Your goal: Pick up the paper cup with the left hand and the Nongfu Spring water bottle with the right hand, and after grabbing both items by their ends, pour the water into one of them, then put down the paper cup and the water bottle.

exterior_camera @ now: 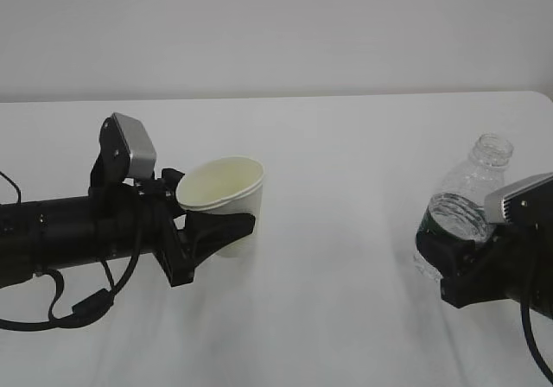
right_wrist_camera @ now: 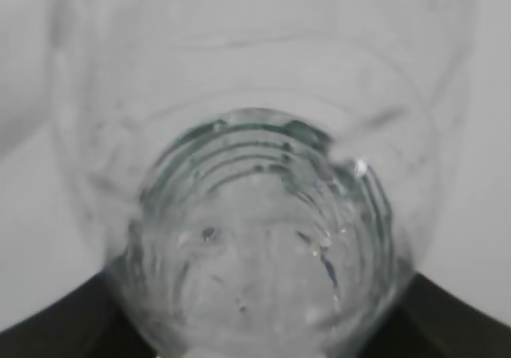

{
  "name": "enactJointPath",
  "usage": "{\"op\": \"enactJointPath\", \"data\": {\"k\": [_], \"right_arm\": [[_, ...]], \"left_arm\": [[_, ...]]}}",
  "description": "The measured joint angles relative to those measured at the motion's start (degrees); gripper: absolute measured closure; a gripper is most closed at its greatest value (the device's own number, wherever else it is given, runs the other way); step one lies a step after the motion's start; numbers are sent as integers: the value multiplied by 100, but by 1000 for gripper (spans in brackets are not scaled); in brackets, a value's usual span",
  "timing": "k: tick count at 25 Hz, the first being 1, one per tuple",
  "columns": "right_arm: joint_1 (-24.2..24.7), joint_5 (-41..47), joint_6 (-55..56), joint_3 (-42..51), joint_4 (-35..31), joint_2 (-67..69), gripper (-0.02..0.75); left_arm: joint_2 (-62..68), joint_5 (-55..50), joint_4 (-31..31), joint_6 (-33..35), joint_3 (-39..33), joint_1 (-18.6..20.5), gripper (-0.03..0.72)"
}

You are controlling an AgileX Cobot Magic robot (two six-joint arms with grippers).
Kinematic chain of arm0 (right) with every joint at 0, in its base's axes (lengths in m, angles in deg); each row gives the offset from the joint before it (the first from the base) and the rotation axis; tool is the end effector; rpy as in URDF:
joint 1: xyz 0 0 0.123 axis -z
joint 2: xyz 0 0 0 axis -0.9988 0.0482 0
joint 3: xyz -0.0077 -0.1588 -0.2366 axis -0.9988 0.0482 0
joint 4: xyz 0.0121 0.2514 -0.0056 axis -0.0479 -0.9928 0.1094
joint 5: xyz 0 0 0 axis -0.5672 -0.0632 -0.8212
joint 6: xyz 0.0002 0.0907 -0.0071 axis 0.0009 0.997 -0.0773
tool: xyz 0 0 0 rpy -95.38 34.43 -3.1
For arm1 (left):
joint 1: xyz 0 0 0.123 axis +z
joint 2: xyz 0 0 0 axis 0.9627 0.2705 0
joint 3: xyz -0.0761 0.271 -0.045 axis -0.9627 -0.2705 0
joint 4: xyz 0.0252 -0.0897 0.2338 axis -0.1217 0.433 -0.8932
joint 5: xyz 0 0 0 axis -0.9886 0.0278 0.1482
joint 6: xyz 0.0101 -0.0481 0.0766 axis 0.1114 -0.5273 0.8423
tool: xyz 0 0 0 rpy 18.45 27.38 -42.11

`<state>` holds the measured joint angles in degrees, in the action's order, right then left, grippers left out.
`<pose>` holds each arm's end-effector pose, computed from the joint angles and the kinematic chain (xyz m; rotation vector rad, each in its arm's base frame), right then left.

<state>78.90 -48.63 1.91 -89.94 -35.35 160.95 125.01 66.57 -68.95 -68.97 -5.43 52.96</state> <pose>0.2214 0.0576 0.1186 -0.5106 1.9702 0.2543 0.2637 -0.1678 0.1351 0.9545 1.6345 -0.8338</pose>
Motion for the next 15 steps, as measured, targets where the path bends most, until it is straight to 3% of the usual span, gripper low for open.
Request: {"op": "enactJointPath", "data": {"k": [6, 15], "right_arm": [[0, 542, 407, -342, 530, -335, 278], [0, 1156, 1335, -991, 1920, -450, 279]], "left_arm": [[0, 9, -465, -218, 0, 0, 258], [0, 20, -757, -423, 0, 0, 258]]}}
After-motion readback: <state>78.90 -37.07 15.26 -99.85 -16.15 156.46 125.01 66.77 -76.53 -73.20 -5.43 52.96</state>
